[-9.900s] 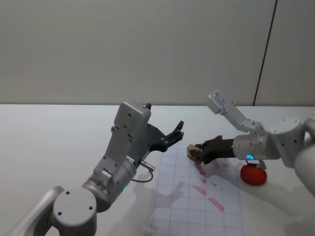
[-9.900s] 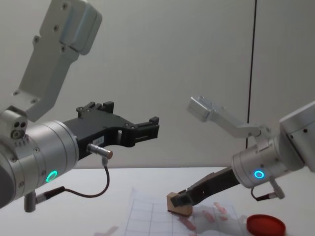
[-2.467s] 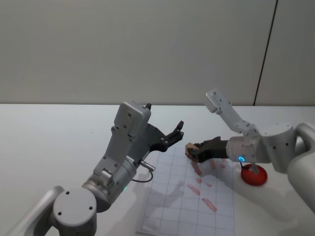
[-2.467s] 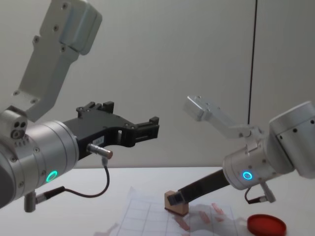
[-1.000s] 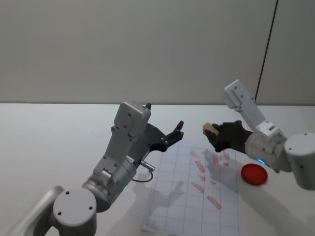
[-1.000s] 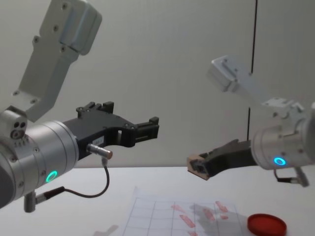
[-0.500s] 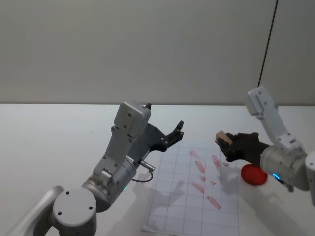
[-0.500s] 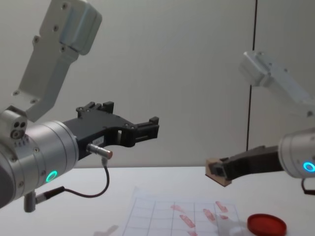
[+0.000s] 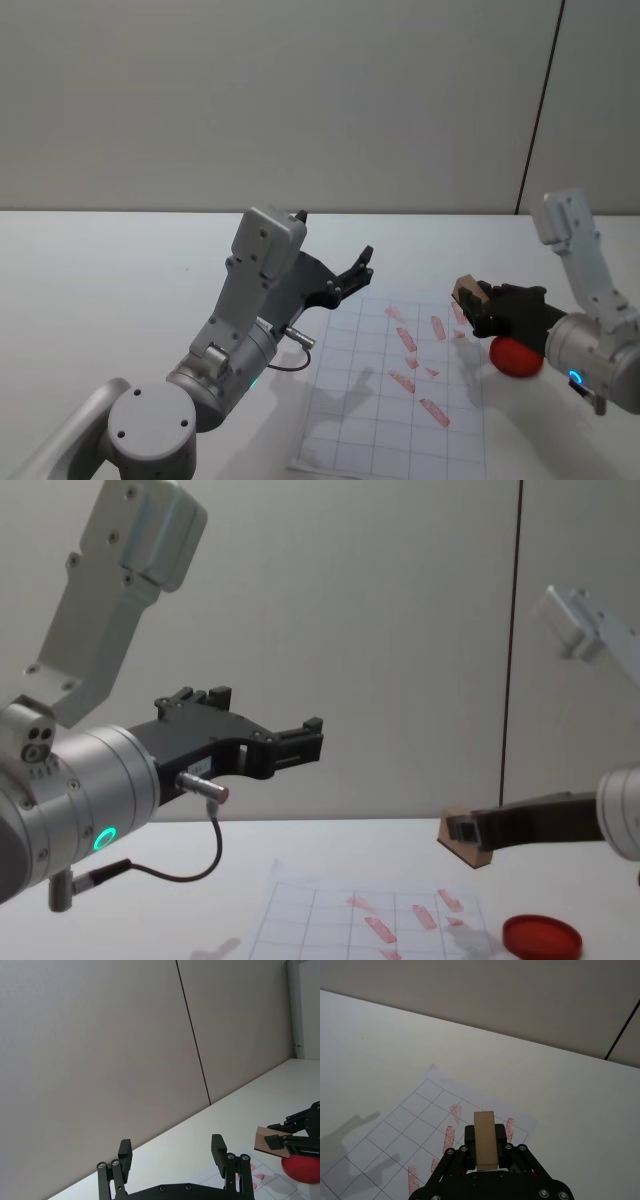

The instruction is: Use the one hand to pick up the stamp and affix it onto the A4 paper.

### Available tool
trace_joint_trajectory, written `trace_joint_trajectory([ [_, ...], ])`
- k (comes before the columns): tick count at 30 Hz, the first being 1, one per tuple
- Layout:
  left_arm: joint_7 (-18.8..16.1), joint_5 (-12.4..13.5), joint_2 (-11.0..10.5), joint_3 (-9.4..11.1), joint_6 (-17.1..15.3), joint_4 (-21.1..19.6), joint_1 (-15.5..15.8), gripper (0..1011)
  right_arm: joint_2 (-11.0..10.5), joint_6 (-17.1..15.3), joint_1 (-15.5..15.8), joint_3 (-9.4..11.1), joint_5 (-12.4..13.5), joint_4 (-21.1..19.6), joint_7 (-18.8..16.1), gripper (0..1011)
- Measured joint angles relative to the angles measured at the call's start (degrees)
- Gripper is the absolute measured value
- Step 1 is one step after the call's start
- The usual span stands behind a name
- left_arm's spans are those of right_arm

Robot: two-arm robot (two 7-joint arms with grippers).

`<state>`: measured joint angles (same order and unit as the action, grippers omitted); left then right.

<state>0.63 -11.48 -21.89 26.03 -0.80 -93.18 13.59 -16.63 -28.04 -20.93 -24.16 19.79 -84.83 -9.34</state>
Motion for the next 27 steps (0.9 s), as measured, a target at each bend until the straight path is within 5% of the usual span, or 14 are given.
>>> trace_joint_trajectory([
  [27, 0.0, 0.0, -0.01, 0.0, 0.0, 0.0, 0.0, 1002, -2.37, 0.31, 7.01, 1.31, 9.98, -5.7, 9.4, 218],
])
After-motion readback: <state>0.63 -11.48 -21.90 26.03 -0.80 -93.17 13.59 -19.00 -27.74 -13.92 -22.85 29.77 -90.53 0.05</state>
